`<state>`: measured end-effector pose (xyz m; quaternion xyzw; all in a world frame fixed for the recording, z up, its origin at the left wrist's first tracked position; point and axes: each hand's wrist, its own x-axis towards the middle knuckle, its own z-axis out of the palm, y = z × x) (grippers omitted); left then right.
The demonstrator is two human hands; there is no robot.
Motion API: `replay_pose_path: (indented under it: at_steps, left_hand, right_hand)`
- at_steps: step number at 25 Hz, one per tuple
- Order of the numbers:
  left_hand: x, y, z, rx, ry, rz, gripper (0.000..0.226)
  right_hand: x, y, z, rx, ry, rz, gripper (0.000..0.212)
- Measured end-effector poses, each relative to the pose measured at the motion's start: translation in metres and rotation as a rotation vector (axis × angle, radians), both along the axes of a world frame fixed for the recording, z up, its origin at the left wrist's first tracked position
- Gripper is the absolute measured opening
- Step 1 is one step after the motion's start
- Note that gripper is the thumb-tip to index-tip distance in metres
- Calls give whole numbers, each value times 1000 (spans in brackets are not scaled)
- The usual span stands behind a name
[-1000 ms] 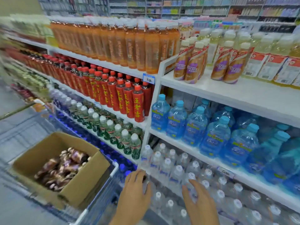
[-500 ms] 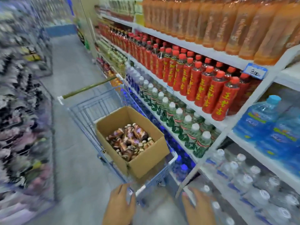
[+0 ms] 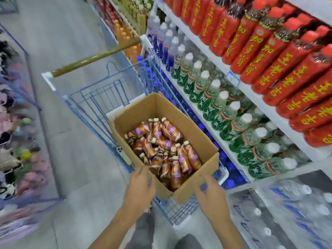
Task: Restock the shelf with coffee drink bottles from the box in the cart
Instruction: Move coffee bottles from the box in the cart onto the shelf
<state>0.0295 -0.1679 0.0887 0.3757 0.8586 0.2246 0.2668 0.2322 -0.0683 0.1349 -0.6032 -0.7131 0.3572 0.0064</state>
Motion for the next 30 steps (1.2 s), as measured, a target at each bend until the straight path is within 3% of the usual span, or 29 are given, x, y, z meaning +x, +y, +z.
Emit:
replay_pose_path:
  at_steps: [8,13,19,25,30]
  left_hand:
    - [-45,121,-84,-310,-145,-61,41]
    - [-64,167,-149,-504,-294,234,48]
    - [-83,190,-215,-495,-340,470,61]
    - [-78,202,-254,-496,-289,659,82]
    - [-84,206,-261,-490,-330,750,93]
  right_hand:
    - [-75,78,-53,-103,-91,89,27]
    - [-102,120,-124,-273,-240,83,50]
    - [-111,145,-198,-531,-354,-64,69]
    - [-118,145,-238,-501,-423,-163,79]
    - [-121,132,-255,-357,-505,-113,85]
